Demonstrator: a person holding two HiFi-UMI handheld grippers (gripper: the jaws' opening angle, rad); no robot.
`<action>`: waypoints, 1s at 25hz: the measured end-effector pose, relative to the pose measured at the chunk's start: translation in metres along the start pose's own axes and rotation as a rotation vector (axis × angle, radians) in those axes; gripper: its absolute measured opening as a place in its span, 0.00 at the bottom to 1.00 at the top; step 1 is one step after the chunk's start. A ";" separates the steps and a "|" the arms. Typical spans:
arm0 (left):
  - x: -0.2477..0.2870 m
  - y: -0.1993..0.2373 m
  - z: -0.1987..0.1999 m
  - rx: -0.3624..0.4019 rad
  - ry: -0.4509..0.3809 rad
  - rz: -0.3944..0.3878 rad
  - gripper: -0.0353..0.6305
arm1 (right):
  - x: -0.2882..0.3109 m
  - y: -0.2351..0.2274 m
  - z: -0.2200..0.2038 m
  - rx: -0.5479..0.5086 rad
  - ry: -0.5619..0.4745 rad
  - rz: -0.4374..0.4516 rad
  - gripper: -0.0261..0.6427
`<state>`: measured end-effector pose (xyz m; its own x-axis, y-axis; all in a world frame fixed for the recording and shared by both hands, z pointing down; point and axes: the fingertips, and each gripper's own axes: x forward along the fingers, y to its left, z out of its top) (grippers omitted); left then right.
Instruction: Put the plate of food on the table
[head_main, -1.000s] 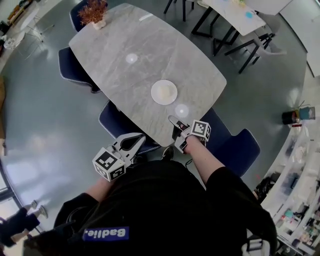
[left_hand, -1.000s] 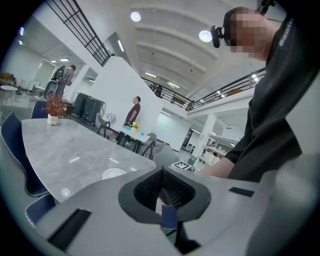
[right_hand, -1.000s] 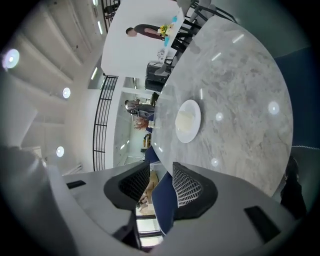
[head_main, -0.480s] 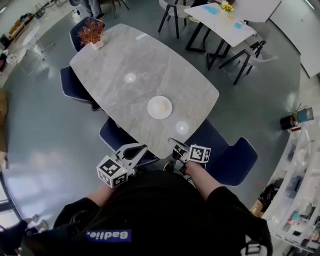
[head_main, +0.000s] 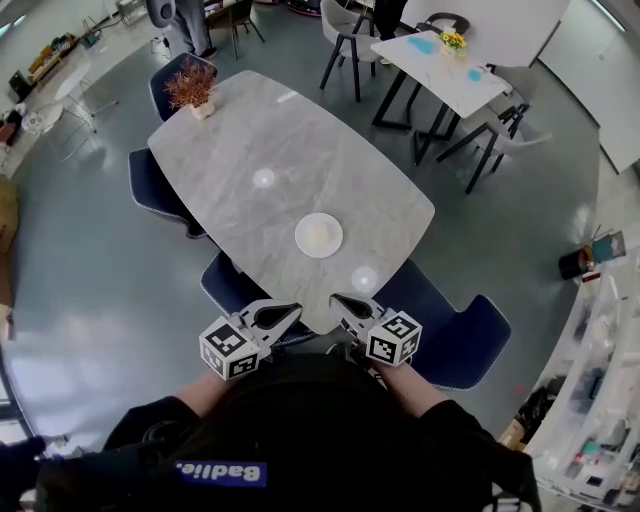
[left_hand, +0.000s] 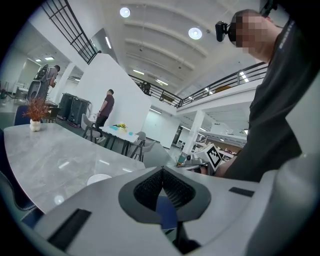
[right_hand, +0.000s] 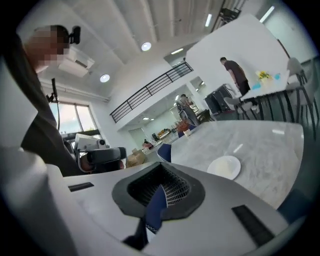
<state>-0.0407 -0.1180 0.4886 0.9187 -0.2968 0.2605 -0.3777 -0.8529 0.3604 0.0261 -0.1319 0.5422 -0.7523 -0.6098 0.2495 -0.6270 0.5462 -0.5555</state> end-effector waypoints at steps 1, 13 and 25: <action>0.000 -0.001 0.000 -0.007 -0.002 -0.010 0.06 | 0.000 0.008 0.007 -0.065 0.002 0.001 0.06; 0.003 -0.010 0.004 -0.007 -0.013 -0.060 0.06 | 0.003 0.046 0.022 -0.327 0.003 0.020 0.06; 0.002 -0.010 0.004 -0.017 -0.018 -0.050 0.06 | 0.003 0.046 0.019 -0.324 0.013 0.025 0.06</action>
<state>-0.0346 -0.1115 0.4823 0.9384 -0.2618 0.2254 -0.3329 -0.8596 0.3876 -0.0011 -0.1195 0.5017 -0.7695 -0.5876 0.2502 -0.6385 0.7168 -0.2804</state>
